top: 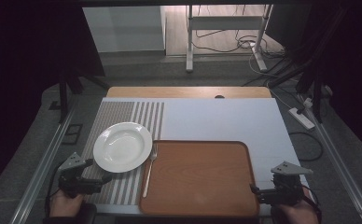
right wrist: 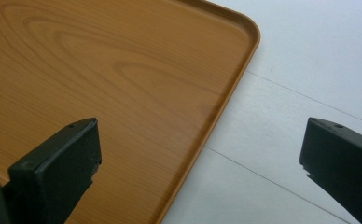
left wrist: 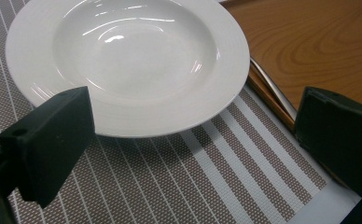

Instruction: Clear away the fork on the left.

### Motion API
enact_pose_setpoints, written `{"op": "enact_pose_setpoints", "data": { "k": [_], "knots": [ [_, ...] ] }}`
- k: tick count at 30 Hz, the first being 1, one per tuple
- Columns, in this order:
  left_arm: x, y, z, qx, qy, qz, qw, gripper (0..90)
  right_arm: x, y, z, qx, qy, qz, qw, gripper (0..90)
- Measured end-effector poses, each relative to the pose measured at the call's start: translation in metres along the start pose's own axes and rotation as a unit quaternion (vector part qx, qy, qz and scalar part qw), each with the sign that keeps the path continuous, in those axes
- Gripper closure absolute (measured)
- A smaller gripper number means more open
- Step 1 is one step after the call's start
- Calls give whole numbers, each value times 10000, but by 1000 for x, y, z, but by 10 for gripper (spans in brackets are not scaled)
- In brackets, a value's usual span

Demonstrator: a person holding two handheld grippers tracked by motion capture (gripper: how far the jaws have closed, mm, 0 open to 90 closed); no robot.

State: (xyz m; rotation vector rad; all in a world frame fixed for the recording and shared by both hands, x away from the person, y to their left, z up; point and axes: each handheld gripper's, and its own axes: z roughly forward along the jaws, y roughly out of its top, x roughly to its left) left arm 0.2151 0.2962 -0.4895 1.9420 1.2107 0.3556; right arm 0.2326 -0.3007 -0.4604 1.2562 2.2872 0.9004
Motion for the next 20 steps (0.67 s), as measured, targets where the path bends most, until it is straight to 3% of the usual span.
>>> {"op": "enact_pose_setpoints", "data": {
  "k": [7, 20],
  "knots": [
    [-1, -3, -4, 51, 160, 64, 9998, 0, 0, 0, 0, 9, -20, 10, 10000, 0],
    [-5, -2, -3, 279, 189, 243, 9991, 0, 0, -1, 0, 29, -60, 22, 10000, 0]
  ]
}}
